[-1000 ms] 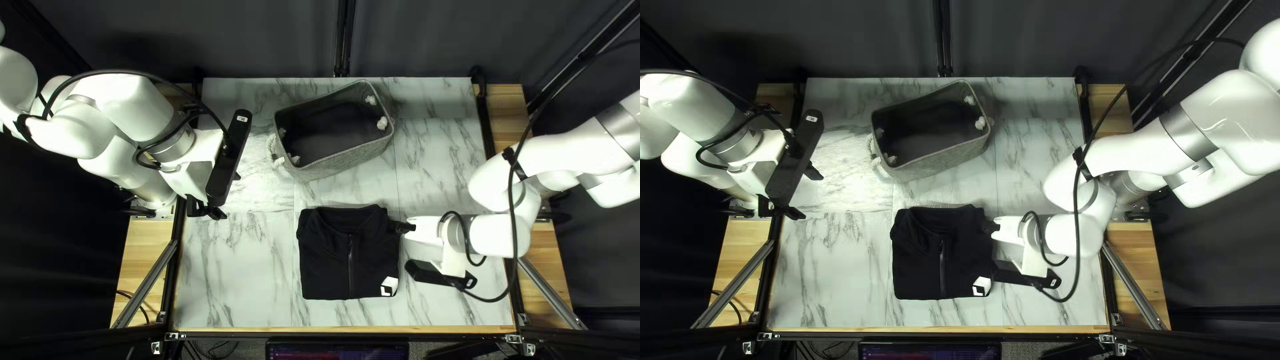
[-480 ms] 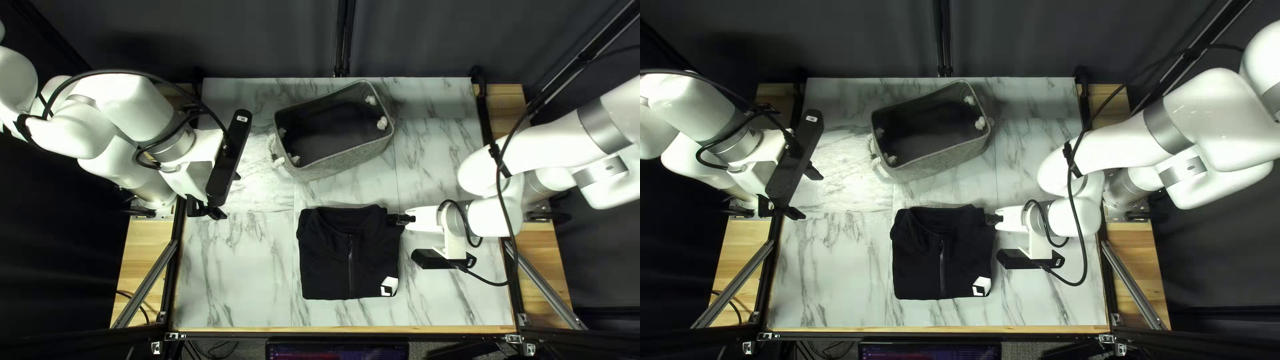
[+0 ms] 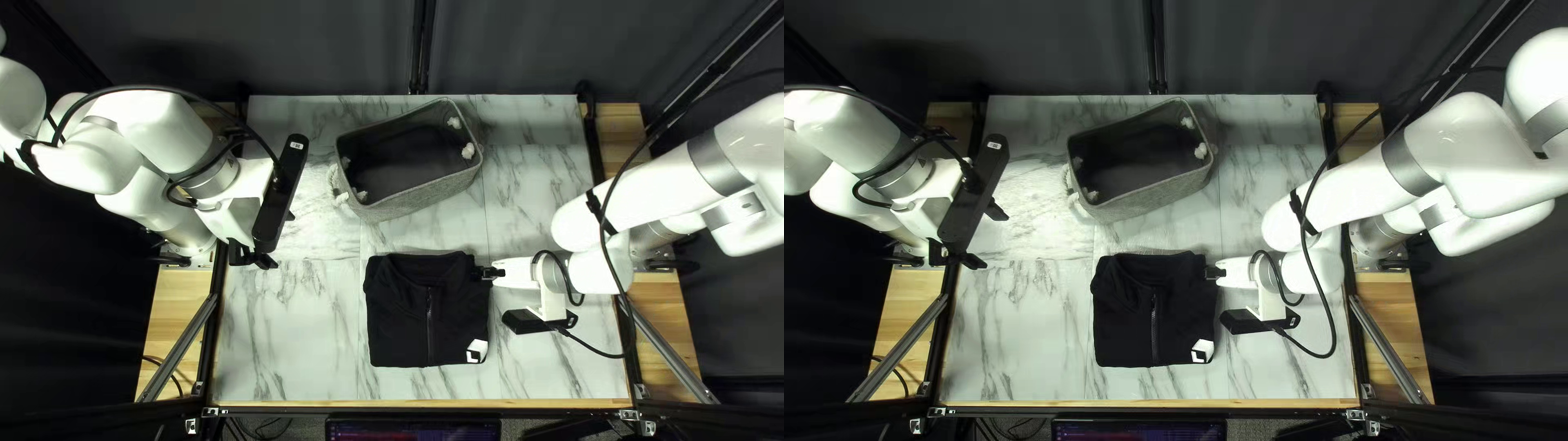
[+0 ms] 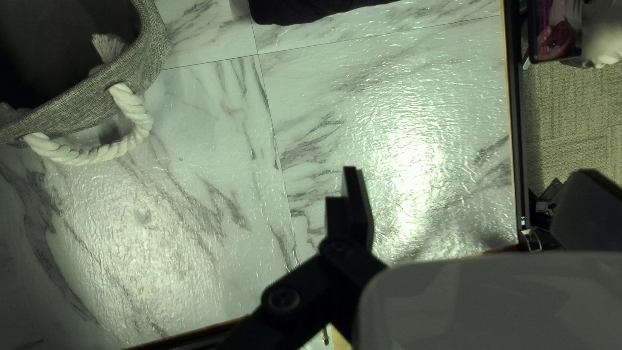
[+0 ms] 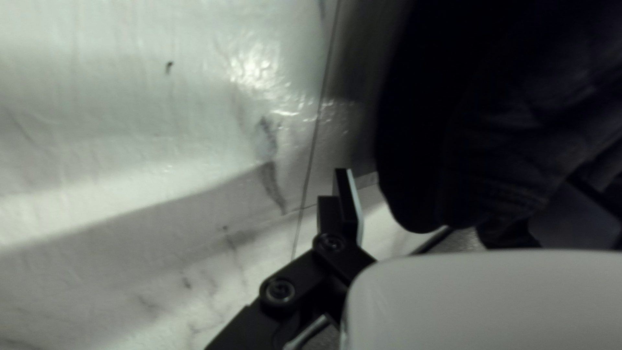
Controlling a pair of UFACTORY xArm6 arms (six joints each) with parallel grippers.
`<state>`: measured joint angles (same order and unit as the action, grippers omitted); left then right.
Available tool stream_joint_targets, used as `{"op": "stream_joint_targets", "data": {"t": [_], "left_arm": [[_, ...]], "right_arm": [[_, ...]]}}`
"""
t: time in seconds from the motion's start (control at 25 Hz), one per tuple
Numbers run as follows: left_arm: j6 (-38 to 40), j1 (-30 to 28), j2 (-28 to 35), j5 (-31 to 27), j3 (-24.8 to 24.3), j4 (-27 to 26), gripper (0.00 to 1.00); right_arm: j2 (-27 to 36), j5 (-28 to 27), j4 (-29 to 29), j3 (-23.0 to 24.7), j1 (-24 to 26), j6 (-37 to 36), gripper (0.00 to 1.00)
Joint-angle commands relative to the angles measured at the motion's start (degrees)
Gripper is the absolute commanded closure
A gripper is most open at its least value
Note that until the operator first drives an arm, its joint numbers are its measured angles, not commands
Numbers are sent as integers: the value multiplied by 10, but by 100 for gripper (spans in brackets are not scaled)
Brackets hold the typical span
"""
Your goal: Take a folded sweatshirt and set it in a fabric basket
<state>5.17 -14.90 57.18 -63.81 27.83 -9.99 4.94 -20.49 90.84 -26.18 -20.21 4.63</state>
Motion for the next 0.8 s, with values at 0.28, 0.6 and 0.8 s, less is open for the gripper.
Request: {"op": "stream_joint_targets", "data": {"t": [0.28,0.6,0.8], "left_arm": [[0,0,0,0,0,0,0],[0,0,0,0,0,0,0],[0,0,0,0,0,0,0]], "right_arm": [[-55,16,73,-39,31,-1,0],[-89,5,128,-63,36,35,0],[-84,-5,117,-63,31,20,0]]}}
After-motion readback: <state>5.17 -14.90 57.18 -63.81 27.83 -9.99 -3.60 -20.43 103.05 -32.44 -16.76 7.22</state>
